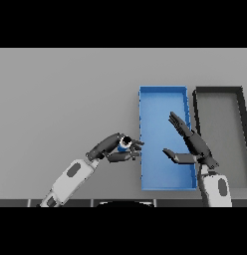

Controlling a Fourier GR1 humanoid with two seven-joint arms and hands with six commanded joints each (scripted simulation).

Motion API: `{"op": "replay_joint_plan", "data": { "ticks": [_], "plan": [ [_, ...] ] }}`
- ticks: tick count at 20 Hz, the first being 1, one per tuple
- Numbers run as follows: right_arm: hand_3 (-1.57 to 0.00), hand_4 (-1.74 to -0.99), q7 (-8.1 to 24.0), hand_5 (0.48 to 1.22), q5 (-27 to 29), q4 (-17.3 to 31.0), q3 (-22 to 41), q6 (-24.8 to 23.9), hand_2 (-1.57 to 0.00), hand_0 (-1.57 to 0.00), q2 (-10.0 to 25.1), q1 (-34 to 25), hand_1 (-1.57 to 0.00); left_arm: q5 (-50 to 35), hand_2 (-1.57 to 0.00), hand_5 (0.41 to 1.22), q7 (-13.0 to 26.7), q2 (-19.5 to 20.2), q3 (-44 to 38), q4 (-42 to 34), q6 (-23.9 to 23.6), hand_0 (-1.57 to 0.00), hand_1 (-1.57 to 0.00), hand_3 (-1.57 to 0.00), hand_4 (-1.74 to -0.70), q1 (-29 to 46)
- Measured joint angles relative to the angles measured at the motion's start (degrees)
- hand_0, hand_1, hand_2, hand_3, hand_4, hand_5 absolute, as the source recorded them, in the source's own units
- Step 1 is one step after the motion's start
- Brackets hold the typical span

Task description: Pick up the blue pipe and place it into the blue bin.

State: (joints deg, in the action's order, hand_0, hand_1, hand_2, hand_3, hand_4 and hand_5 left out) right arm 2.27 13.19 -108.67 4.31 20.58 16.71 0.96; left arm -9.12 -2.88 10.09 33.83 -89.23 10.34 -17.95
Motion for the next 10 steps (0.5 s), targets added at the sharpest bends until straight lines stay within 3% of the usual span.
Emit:
{"op": "replay_joint_plan", "data": {
  "ticks": [4,6,10],
  "plan": [
    [0.0,-1.305,5.6,0.522,3.6,-5.2,3.9,3.8,0.0,0.0,3.1,-5.6,0.0,0.4,-1.57,1.221,1.0,-0.8,-0.1,0.5,-0.6,-1.57,-1.57,-1.44,-1.73,-0.8],
    [0.0,-1.297,9.2,0.522,4.8,-5.8,5.8,4.7,0.0,0.0,3.7,-9.2,0.0,0.1,-1.57,1.221,0.8,0.0,-0.4,0.5,0.0,-1.57,-1.57,-1.44,-1.73,-0.8],
    [0.0,-1.303,12.9,0.532,7.5,-7.3,8.7,6.9,0.0,0.0,4.8,-14.6,0.0,0.6,-1.57,1.221,1.5,-0.4,-0.1,0.3,-0.4,-1.57,-1.57,-1.44,-1.73,-1.0]
  ]
}}
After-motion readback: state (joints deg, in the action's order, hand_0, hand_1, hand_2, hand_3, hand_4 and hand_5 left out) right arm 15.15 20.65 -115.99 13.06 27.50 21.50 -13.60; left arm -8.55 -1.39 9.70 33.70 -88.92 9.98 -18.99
